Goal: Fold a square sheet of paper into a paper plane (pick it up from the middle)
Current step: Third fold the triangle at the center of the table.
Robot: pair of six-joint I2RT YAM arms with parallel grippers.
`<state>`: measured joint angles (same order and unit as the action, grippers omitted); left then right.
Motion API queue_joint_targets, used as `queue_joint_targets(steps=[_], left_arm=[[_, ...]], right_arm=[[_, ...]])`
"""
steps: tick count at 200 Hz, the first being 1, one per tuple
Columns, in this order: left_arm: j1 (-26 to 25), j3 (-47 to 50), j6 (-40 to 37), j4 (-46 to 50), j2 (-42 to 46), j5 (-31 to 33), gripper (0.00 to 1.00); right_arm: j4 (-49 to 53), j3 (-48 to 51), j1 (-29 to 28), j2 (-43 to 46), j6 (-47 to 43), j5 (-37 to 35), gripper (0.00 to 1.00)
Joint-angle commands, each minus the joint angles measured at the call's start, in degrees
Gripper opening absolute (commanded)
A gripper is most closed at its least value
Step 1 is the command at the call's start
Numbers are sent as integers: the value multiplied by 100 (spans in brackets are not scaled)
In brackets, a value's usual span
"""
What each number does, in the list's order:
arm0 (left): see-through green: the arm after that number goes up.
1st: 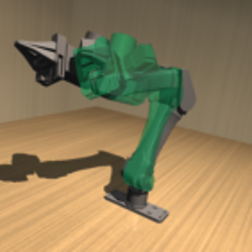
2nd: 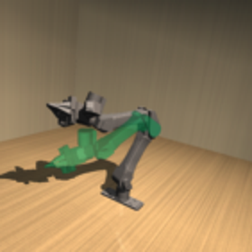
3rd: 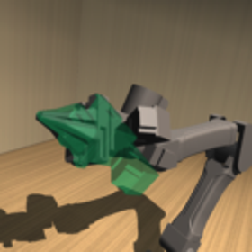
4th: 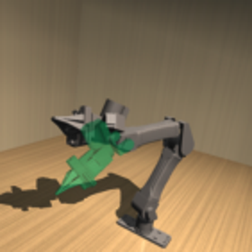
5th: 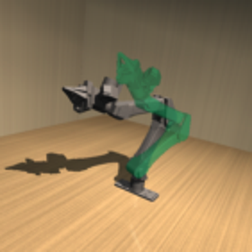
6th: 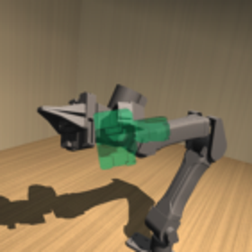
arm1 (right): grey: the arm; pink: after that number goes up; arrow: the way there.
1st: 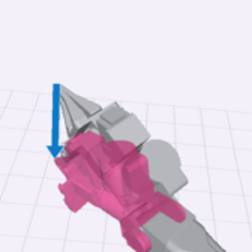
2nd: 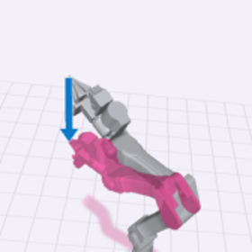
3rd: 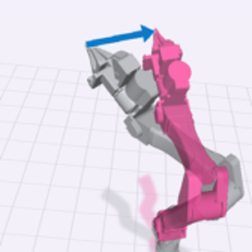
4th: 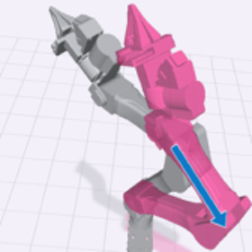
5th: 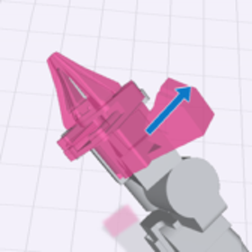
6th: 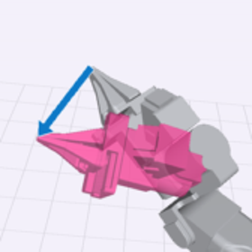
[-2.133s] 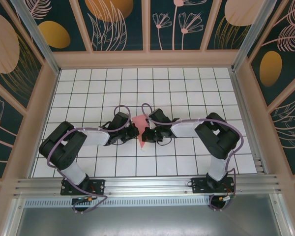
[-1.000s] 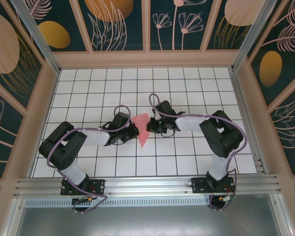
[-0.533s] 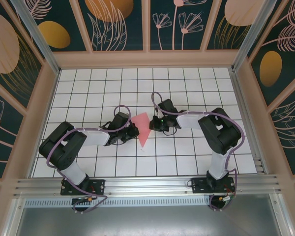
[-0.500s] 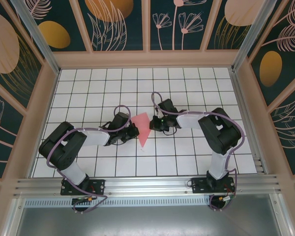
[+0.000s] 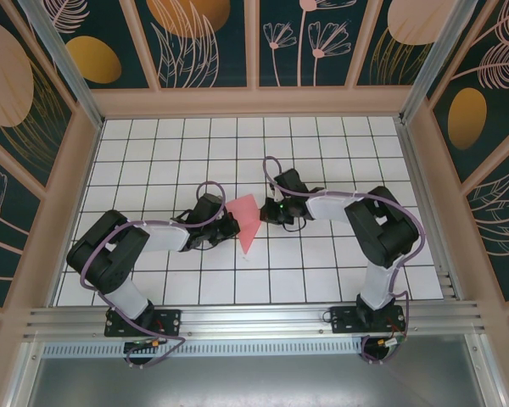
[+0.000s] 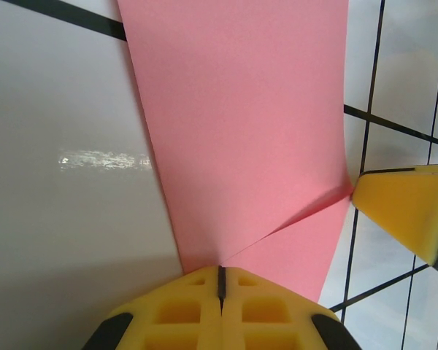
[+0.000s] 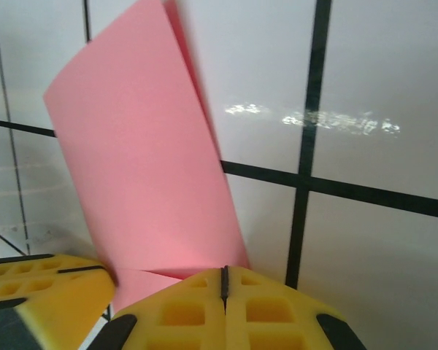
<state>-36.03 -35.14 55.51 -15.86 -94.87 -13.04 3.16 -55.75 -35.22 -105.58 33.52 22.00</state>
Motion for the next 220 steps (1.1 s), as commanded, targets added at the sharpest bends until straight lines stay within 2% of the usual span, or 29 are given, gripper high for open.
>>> queue_joint_targets(steps=[1, 76, 108, 139, 176, 220], left_arm=[[1, 60, -182, 584, -22, 250, 0], [1, -167, -812, 545, -50, 402, 0], [0, -469, -1142, 573, -238, 460, 0], [3, -720, -1429, 678, -478, 529, 0], [5, -785, -1496, 761, -366, 593, 6], [1, -527, -1041, 367, 490, 202, 19]], right_arm=[[178, -172, 24, -160, -78, -72, 6], [188, 8, -167, 754, -88, 11, 7], [-49, 177, -451, 541, 56, 164, 7], [-275, 251, -479, 267, 180, 215, 6], [-391, 246, -462, -27, 238, 191, 6], [-465, 249, -473, -87, 374, 235, 6]])
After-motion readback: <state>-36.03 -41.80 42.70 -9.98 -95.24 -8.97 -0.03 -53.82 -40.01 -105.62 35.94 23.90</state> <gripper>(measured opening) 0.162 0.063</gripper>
